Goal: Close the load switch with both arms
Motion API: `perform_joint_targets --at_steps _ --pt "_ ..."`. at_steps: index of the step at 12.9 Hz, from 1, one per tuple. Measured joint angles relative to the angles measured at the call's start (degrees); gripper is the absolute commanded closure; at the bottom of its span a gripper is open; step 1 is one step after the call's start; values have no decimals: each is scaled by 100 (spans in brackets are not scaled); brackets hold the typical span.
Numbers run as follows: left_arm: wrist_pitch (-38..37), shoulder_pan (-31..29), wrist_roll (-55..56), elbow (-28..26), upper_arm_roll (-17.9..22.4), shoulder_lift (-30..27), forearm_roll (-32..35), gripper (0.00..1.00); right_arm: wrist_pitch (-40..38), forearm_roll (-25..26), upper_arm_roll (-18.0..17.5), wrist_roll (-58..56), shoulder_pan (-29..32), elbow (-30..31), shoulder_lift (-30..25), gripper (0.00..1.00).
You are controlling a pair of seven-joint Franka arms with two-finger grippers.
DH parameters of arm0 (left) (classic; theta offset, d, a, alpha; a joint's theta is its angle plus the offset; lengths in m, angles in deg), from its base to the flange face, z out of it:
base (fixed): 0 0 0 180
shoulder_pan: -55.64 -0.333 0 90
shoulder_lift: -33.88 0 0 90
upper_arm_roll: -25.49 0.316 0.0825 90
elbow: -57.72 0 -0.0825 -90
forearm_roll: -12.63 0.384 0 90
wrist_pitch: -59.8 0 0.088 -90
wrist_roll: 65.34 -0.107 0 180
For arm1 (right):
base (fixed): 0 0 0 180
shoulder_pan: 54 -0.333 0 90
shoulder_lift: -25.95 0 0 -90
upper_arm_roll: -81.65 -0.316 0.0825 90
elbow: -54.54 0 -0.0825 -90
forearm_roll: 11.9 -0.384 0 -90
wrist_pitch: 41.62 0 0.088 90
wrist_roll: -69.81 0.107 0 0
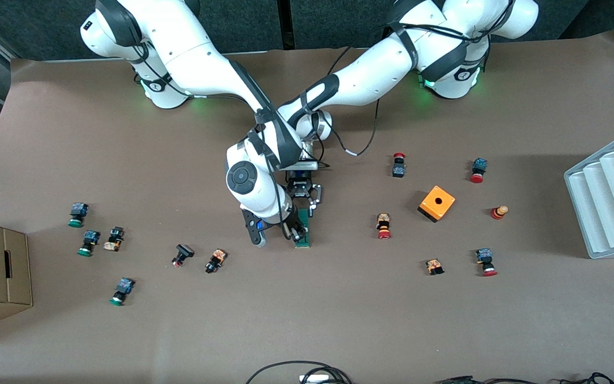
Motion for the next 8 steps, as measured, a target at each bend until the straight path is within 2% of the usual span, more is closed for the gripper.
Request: perform_joint_targets --at_steps 8 --pt "0 0 0 0 0 0 0 28 -16 -63 8 5 77 -266 193 74"
